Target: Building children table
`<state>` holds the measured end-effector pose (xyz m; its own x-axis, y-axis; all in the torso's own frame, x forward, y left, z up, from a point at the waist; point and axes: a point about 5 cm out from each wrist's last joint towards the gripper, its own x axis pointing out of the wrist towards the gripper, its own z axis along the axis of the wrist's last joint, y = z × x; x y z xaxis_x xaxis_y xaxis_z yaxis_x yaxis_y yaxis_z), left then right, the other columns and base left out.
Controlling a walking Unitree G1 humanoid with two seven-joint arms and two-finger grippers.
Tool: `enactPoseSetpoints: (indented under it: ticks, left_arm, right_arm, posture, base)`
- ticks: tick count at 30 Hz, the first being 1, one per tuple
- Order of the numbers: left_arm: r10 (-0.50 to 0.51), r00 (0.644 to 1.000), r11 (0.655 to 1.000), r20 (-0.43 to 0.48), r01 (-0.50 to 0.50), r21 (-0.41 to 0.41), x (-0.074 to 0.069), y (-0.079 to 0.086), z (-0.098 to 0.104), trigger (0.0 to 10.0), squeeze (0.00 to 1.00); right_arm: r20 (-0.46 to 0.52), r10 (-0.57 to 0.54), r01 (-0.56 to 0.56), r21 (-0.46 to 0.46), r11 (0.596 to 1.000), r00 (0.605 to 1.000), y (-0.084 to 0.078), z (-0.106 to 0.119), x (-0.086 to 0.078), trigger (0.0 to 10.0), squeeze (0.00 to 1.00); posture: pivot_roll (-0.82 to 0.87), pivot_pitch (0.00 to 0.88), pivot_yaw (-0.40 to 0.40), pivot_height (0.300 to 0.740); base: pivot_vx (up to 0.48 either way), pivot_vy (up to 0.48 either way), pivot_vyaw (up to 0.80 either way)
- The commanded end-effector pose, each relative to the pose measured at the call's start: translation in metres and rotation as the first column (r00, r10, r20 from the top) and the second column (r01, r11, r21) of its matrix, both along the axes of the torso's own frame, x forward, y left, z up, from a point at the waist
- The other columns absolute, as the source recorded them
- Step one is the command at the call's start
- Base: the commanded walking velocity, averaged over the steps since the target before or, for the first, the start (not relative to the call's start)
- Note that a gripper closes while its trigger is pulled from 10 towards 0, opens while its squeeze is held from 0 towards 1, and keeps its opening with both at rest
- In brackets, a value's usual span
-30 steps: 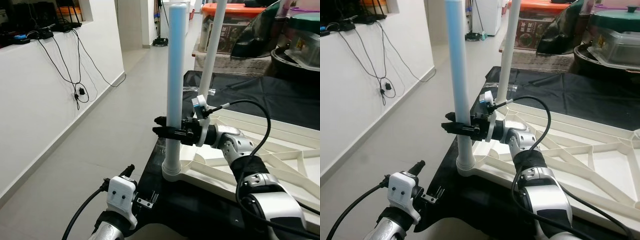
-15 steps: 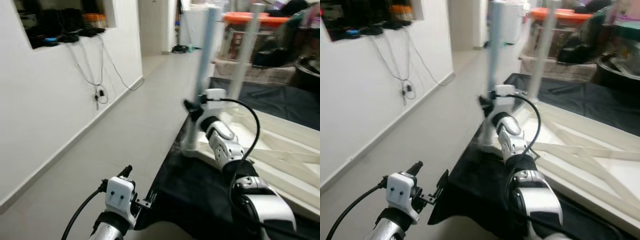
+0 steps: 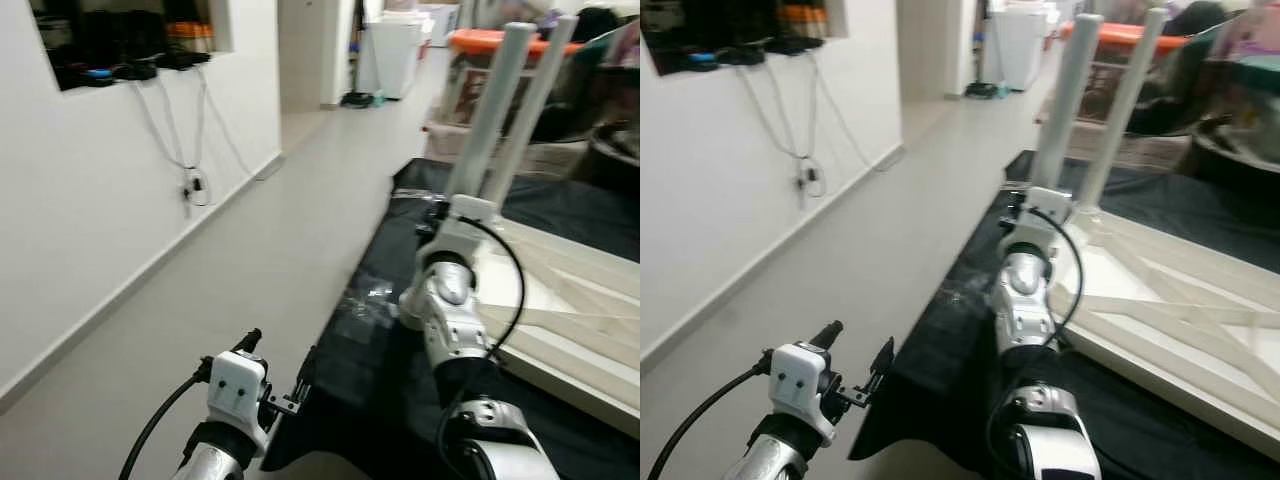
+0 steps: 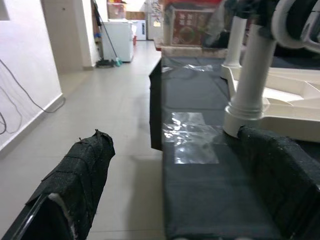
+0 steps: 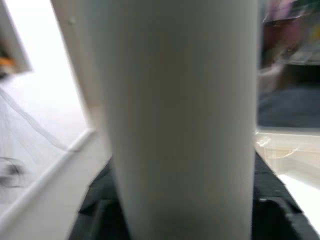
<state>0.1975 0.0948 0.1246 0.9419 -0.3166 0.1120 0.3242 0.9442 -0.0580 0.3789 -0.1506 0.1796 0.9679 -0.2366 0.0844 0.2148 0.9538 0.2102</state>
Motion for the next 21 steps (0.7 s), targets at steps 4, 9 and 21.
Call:
enactPoseSetpoints:
  ticks: [4, 9, 21]
  left_arm:
    - [-0.005, 1.0, 1.0, -0.012, 0.005, 0.006, 0.0, -0.001, -0.001, 10.0, 0.0]
    - [-0.005, 1.0, 1.0, -0.011, 0.005, 0.01, 0.0, 0.0, -0.002, 10.0, 0.0]
    - [-0.006, 1.0, 1.0, -0.015, 0.006, 0.009, 0.0, 0.0, -0.003, 10.0, 0.0]
  right_arm:
    - [0.001, 0.181, -0.181, 0.077, 0.98, 0.983, 0.015, -0.011, 0.0, 10.0, 1.0]
    - [0.107, 0.473, -0.484, 0.14, 0.864, 0.875, 0.024, 0.003, 0.004, 10.0, 0.0]
    - [0.04, 0.981, -0.98, 0.069, 0.184, 0.187, 0.036, -0.003, -0.021, 10.0, 0.0]
  posture:
    - [0.06, 0.0, -0.001, 0.74]
    - [0.06, 0.0, 0.0, 0.74]
    - [0.08, 0.0, 0.007, 0.74]
  base:
    - [0.0, 0.0, 0.0]
    - [0.0, 0.0, 0.0]
    - [0.0, 0.0, 0.0]
